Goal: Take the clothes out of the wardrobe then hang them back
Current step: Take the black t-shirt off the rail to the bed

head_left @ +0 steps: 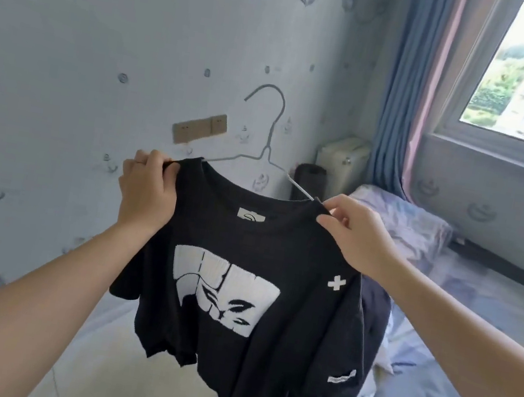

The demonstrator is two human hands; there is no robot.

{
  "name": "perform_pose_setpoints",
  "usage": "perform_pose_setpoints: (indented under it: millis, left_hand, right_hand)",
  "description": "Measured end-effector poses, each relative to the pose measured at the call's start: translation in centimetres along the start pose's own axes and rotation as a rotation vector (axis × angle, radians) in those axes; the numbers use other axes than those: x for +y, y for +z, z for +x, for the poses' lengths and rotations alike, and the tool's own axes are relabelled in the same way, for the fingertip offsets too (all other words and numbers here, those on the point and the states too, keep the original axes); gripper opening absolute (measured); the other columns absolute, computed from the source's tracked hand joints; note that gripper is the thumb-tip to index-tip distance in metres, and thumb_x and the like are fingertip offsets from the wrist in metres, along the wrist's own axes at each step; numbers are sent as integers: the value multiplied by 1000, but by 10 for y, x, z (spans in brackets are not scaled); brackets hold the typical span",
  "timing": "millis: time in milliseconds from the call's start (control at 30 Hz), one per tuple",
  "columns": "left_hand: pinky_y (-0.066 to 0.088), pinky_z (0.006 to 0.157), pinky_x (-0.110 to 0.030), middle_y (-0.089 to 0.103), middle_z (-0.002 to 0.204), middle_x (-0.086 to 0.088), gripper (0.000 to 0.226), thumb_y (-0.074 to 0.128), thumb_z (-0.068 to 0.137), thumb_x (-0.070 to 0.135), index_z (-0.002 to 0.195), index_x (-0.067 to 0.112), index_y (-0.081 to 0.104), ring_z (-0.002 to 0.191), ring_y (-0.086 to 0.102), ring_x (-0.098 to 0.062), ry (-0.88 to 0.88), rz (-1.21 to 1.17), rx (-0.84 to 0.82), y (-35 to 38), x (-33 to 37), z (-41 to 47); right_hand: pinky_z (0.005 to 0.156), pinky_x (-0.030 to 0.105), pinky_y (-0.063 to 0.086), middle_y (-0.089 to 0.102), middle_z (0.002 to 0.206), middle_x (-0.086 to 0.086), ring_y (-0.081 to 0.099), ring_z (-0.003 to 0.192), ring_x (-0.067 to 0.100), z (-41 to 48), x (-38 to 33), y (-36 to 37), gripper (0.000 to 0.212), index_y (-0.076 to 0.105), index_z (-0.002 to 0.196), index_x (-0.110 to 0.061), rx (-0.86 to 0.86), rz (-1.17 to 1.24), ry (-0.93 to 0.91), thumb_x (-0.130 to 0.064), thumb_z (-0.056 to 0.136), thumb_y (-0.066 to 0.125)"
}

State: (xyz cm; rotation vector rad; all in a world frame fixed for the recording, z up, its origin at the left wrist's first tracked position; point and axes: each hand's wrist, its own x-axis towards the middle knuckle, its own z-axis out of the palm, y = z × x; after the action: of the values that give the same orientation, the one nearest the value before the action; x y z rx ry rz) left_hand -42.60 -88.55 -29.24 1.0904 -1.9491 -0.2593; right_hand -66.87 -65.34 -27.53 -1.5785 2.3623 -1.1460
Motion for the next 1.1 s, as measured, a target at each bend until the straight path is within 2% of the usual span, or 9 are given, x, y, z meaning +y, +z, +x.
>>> perform_pose_setpoints:
  millis: [233, 433, 533, 700, 800, 933, 1100]
  left_hand:
    - [41, 91, -50, 55, 108, -15, 26, 46, 104, 28, 107, 6, 59, 108, 47, -39, 52, -25, -159, 143, 20, 43]
    - [44, 87, -49, 58, 107, -16, 25, 49, 103, 28, 106, 6, 62, 106, 50, -41, 74, -17, -275, 257, 54, 66]
    - [41, 86, -46, 59, 109, -17, 23, 51, 103, 26, 107, 7, 62, 106, 50, -41, 54, -10, -327, 309, 69, 69]
    - [37, 89, -45, 59, 113, -12, 20, 49, 103, 27, 104, 12, 62, 107, 49, -39, 53, 1, -462, 386, 81, 68]
    - [35, 87, -43, 58, 114, -12, 21, 48, 104, 27, 107, 12, 62, 106, 48, -38, 62, 19, -537, 430, 83, 66]
    - [37, 88, -42, 59, 115, -11, 20, 46, 104, 26, 107, 13, 61, 107, 48, -35, 78, 16, -655, 494, 73, 66]
    - [37, 94, -47, 58, 120, -9, 20, 45, 104, 26, 108, 14, 59, 113, 47, -33, 59, 32, -798, 573, 60, 73]
  right_hand:
    - [65, 8, 36, 60, 79, -11, 51, 66, 2, 45, 104, 5, 17, 68, 110, -20, 97, 27, 213, -21, 94, 64]
    - [67, 18, 39, 62, 83, -8, 53, 73, 7, 83, 199, -4, 16, 71, 108, -19, 167, 49, 387, -19, 94, 63]
    - [74, 23, 38, 66, 90, -2, 54, 78, 13, 98, 243, 1, 13, 71, 105, -15, 204, 53, 440, -16, 94, 63]
    - [81, 28, 42, 61, 87, -8, 56, 89, 19, 108, 310, 16, 16, 70, 107, -15, 225, 38, 563, -13, 93, 62]
    - [85, 27, 40, 62, 95, -3, 56, 93, 19, 115, 345, 27, 16, 71, 107, -12, 193, -5, 623, -11, 94, 61]
    - [77, 19, 30, 59, 92, -3, 55, 92, 19, 129, 387, 44, 15, 72, 104, -9, 167, -55, 731, -10, 92, 62]
    - [82, 33, 39, 61, 94, 1, 57, 96, 25, 157, 442, 75, 12, 70, 101, -14, 135, -110, 887, -15, 94, 61]
